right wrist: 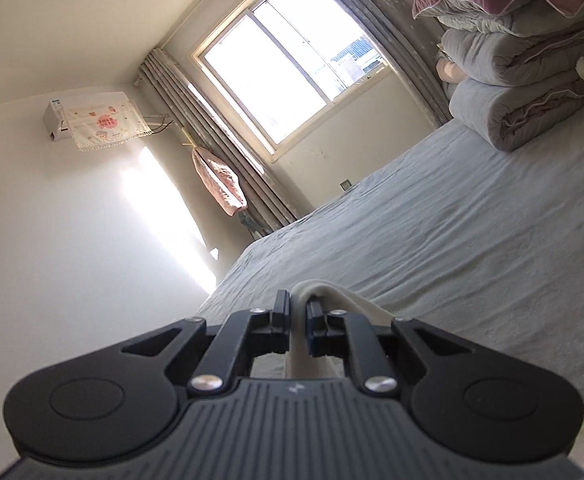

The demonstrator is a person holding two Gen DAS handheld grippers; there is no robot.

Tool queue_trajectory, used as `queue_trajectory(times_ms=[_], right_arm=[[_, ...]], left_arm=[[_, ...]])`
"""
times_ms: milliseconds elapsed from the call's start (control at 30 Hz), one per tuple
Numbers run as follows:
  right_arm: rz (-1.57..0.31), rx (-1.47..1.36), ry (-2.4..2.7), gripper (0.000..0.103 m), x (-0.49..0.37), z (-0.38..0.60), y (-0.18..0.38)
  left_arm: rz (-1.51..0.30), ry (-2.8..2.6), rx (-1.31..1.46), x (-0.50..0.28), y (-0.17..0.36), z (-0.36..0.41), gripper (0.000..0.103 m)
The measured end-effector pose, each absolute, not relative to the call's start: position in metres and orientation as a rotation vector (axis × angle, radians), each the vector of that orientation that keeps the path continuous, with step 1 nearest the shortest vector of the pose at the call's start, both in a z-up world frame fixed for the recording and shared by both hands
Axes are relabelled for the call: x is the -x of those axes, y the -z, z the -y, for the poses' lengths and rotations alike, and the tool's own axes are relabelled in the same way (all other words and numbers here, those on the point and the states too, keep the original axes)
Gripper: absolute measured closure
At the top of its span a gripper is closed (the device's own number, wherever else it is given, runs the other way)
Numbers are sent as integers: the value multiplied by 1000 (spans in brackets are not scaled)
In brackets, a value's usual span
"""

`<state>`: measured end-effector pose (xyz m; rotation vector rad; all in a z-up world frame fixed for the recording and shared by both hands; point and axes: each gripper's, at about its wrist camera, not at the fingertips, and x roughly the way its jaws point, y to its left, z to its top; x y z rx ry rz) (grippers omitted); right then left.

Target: Fold clothes

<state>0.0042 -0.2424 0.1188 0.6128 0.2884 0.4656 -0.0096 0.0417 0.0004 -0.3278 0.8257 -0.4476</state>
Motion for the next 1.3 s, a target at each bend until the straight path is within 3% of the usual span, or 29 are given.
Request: queue_trajectory(times_ms=[267, 467, 733, 967, 1167, 1200, 1300], right_arm=[[-205, -462, -480, 91, 35, 230, -156], [-244, -95, -325, 91, 61, 209, -160], [-495, 255, -216, 91, 49, 196, -93], [-754, 269, -146, 91, 22, 219, -34], [-882, 126, -195, 88, 16, 242, -17], [-899, 70, -223, 82, 17, 249, -20], [-941, -146, -355, 42, 19, 275, -36]], left_arm=[[-802, 465, 318, 14, -9, -50, 51], [-836, 475, 299, 12, -4, -48, 51], [-878, 499, 250, 11, 1, -41, 51], [-898, 508, 224, 8, 6, -36, 51], [-899, 516, 196, 8, 6, -31, 51], [-897, 519, 196, 8, 5, -30, 51], [-889, 536, 194, 9, 5, -28, 51]])
